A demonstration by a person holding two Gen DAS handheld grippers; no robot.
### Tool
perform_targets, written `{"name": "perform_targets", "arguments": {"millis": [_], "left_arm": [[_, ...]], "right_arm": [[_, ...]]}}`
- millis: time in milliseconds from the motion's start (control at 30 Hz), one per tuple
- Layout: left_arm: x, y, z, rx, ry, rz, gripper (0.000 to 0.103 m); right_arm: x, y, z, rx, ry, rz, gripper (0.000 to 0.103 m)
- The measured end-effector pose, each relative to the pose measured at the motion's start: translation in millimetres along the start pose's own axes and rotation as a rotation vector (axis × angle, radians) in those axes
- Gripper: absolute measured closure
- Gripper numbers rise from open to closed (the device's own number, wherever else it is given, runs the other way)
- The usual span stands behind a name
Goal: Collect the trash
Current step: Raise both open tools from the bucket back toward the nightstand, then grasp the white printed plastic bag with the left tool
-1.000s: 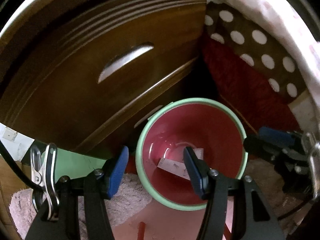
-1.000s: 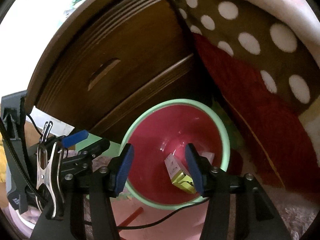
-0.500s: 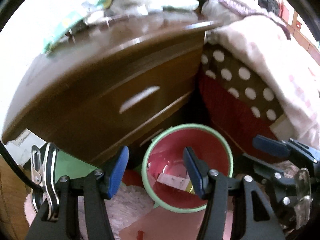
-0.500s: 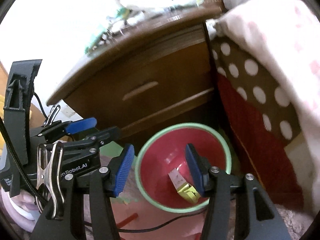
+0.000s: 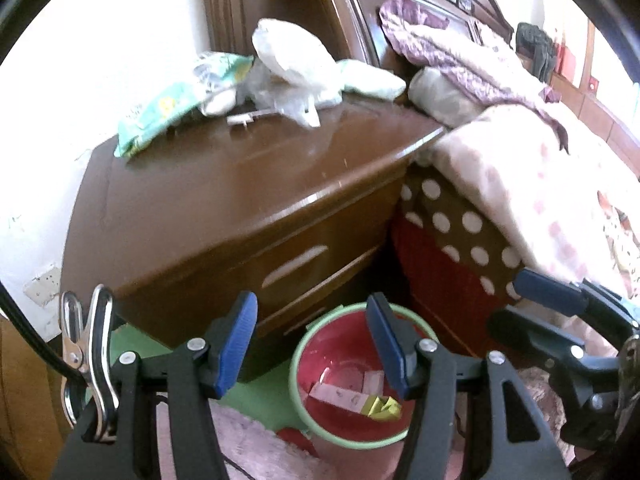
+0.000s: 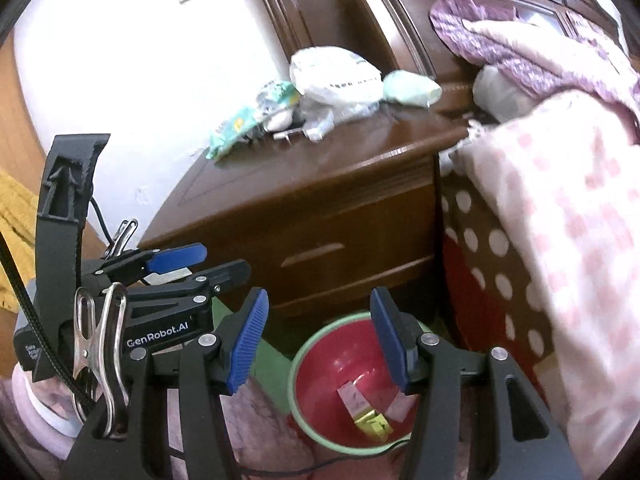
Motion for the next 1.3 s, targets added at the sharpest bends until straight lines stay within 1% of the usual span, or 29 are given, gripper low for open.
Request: {"name": "perform_targets", "arguments": {"millis": [100,300,500,733,967,1067,1200,1300], "left_arm": [[6,2,12,-0.019,0.008,0.004,0.043],[22,0,39,-0.041,0.016,0.022,0.043],[31,-5,77,-0.060,0.034,0.020,0.043],[26,-15,128,-0.095,0.038,-0.001,0.043],[14,-46,179,-0.098,0.075,-0.051,0.043],[11,-64,199,-0.097,0.091,-0.041,0.043],[11,-85,217,-0.104,0.118,-0.005,0.043],[11,-102,225,-0.094,0.140,0.003,0.043]], "right_arm": [[4,2,11,-0.010,0.013,-0.006,0.049],[10,-5,37,-0.025,0.043,0.011,0.049],[11,-16,66,-0.045,0.067,0.021,0.049],[4,-29,90,-0.061,0.087,0.024,0.049],[-12,-39,101,-0.085,0.061,0.038,0.049],[-20,-44,103,-0.090,0.043,0.047,0.049],[-31,-51,103,-0.090,0.015,0.057,0.049],[-38,-53,102,-0.088,0.007,0.054,0.049]]}}
Point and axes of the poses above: each gripper's, at about its wrist camera, not at the fingertips, and y roughly against the way its jaws point, x to its left, z to its top, the point moved 8 cm from there along -y, roughly the way its jaws point, and after that the axes turned 5 degrees about z, right-handed, at the moved point
